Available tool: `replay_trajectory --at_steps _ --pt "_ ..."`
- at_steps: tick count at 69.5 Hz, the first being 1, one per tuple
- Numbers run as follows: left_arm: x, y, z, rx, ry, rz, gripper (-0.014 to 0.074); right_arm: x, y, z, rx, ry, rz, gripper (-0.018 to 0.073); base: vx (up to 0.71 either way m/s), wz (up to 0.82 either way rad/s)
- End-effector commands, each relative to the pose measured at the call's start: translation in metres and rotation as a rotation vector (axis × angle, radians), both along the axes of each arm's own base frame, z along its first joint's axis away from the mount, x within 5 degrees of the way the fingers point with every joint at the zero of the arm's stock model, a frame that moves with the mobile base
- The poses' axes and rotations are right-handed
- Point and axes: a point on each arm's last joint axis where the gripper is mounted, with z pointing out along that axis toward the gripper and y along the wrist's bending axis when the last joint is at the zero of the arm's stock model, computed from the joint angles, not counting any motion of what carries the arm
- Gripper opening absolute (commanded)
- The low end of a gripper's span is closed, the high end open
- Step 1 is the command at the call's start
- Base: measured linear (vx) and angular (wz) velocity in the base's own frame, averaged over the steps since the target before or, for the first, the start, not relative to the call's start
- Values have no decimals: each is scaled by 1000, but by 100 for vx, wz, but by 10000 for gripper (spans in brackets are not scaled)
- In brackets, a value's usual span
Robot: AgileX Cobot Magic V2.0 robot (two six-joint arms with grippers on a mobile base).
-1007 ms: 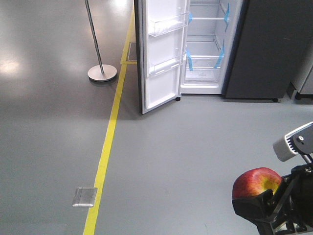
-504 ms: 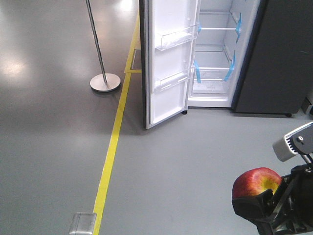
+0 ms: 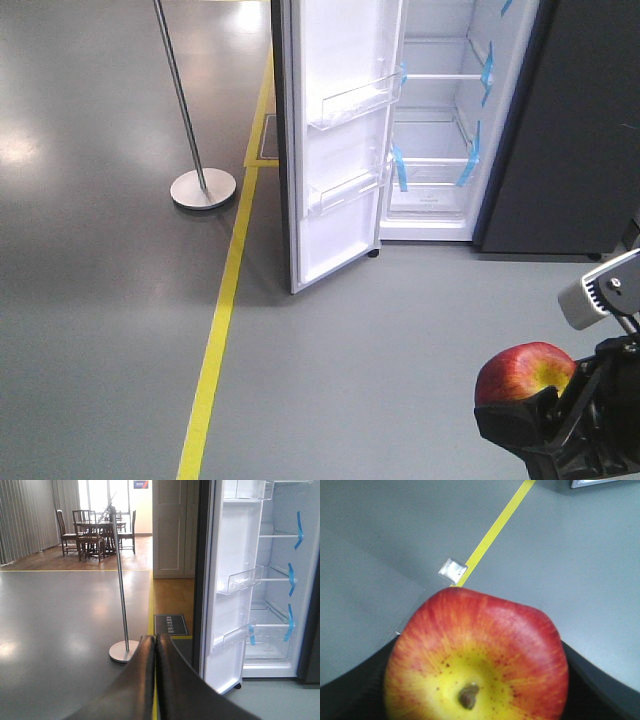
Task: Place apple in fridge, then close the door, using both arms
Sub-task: 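Keep driving up to the refrigerator door with the apple held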
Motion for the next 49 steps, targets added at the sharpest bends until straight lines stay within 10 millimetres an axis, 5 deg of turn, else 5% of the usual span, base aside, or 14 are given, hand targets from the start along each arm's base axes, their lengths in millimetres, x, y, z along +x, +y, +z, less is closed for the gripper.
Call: replay_trajectory --at_steps 1,49 --pt "-1 0 3 -15 -74 -8 -6 3 1 13 40 -73 -13 391 23 -3" --pt "-1 0 3 -15 -74 -8 -6 3 1 13 40 -73 -13 391 21 -7"
